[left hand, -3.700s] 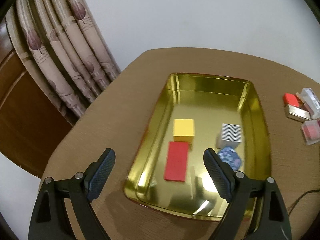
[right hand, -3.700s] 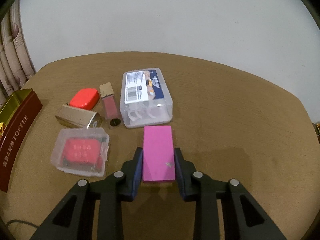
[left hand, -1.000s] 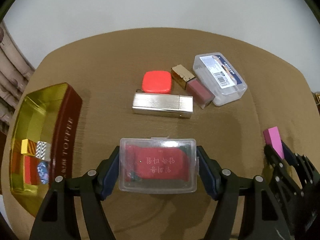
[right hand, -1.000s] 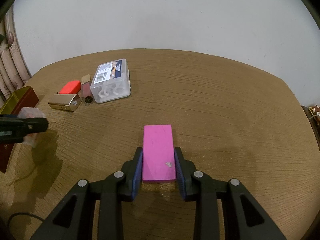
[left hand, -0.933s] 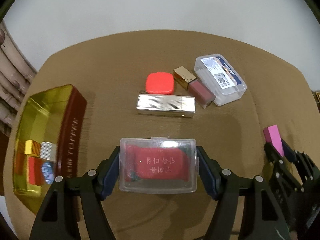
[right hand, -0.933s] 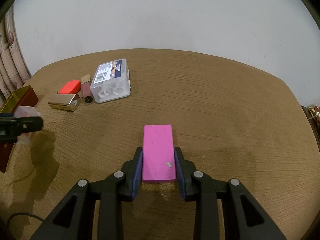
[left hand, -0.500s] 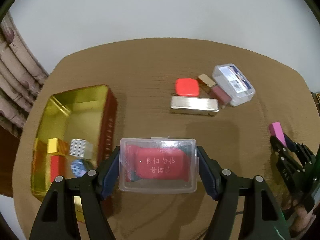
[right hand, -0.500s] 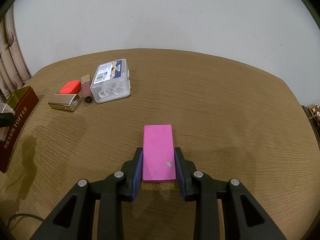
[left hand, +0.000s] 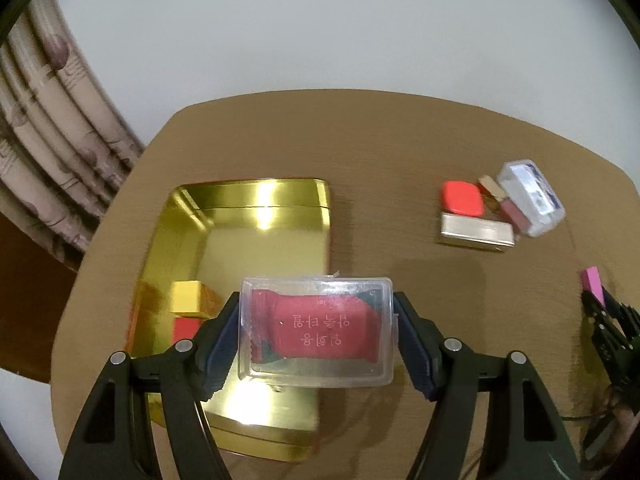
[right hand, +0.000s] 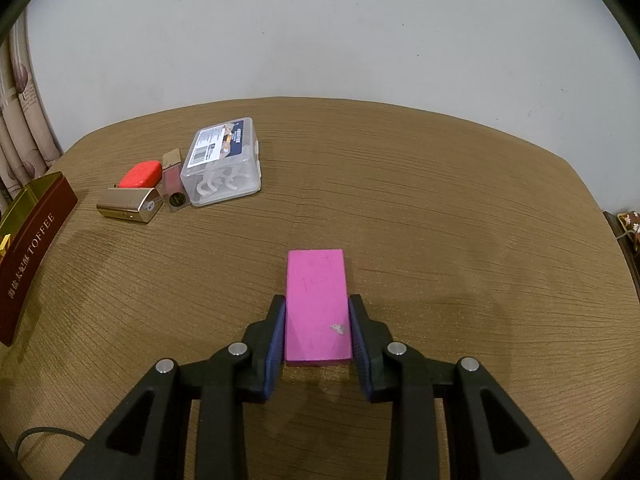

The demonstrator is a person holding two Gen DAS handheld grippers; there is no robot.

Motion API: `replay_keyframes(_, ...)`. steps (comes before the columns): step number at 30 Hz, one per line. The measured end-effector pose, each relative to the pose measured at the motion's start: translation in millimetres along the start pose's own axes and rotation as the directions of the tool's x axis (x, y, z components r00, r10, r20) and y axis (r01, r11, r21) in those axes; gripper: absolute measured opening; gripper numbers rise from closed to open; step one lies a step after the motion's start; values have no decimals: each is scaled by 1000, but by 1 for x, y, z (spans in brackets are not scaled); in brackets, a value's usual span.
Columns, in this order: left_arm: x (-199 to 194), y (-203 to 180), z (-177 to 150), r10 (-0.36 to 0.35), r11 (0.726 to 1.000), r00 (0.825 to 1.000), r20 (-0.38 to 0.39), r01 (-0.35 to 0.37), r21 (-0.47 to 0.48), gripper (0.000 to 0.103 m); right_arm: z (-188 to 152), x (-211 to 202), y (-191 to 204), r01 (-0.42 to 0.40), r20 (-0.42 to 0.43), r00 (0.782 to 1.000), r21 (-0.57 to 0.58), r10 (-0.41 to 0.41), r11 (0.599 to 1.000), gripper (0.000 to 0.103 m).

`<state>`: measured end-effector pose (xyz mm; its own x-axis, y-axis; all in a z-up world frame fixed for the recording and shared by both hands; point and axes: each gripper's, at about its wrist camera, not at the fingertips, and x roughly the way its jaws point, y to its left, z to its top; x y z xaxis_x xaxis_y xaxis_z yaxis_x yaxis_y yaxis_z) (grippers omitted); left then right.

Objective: Organize rigid objects
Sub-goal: 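Carry the clear box over the gold tin with the left gripper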

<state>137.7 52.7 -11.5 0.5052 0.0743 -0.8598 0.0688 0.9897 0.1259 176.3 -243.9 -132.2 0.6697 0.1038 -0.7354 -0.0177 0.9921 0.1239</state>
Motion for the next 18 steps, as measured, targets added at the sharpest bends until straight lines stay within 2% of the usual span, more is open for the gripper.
replay_keyframes(10, 14, 51, 6, 69, 997, 998, -5, -69, -42, 68, -1, -1, 0, 1, 1, 1000, 1, -1, 1000, 31)
replay_keyframes(18, 41, 86, 6, 82, 993, 995, -49, -86, -80, 68, -1, -2, 0, 4, 1, 1000, 0, -4, 1000, 31)
